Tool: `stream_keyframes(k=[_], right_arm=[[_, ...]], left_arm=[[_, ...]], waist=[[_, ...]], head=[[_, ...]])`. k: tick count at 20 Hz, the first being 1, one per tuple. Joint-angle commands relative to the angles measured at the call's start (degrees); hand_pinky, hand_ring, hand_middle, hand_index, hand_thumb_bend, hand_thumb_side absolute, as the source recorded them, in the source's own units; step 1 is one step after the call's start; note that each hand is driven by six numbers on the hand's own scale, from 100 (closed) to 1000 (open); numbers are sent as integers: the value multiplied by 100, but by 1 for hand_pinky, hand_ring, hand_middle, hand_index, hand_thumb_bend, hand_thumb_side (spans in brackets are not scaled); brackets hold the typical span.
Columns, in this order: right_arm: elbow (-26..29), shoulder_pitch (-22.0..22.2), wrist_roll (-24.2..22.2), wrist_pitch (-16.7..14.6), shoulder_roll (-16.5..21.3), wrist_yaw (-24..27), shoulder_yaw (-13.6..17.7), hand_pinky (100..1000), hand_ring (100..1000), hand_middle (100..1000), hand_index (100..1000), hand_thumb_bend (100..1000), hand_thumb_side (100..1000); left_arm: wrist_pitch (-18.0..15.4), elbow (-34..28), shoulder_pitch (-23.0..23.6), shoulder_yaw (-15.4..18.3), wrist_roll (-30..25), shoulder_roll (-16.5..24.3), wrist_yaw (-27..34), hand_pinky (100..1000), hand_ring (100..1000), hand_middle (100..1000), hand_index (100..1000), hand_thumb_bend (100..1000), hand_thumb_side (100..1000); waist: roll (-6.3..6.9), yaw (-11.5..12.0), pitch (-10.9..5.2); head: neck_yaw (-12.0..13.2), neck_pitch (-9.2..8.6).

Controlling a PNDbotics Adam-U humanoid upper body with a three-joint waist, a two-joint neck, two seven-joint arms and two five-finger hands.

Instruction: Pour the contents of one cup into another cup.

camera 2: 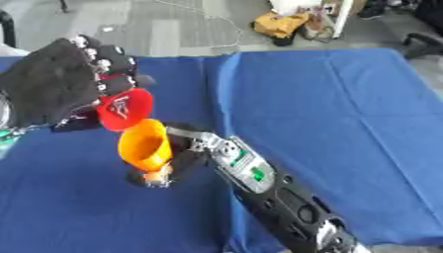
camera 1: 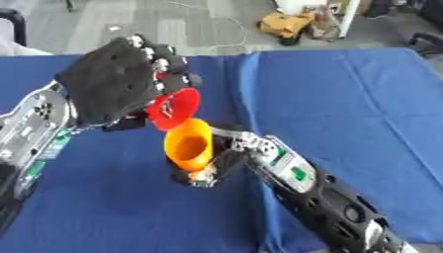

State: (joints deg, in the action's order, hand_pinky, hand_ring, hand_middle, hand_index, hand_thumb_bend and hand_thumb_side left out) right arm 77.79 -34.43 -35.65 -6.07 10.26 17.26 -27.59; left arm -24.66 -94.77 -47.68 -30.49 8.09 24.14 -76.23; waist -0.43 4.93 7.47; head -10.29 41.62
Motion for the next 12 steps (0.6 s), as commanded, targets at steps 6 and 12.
stream_keyframes(k=[6,12], right_arm=[[67,-89,8,9,-4,40,51,472,513,236,403,100,145],[66,-90,9,8,-6,40,57,472,513,235,402,100,144]], left_arm=[[-6,-34,-144,21,73,51,-220,508,476,440,729,327,100],[1,-30,-145,22,110,46,-295,509,475,439,729,326,100]], waist=[[16,3,-76],[22,-6,-75]], head=[[-21,-75],[-21,-78]])
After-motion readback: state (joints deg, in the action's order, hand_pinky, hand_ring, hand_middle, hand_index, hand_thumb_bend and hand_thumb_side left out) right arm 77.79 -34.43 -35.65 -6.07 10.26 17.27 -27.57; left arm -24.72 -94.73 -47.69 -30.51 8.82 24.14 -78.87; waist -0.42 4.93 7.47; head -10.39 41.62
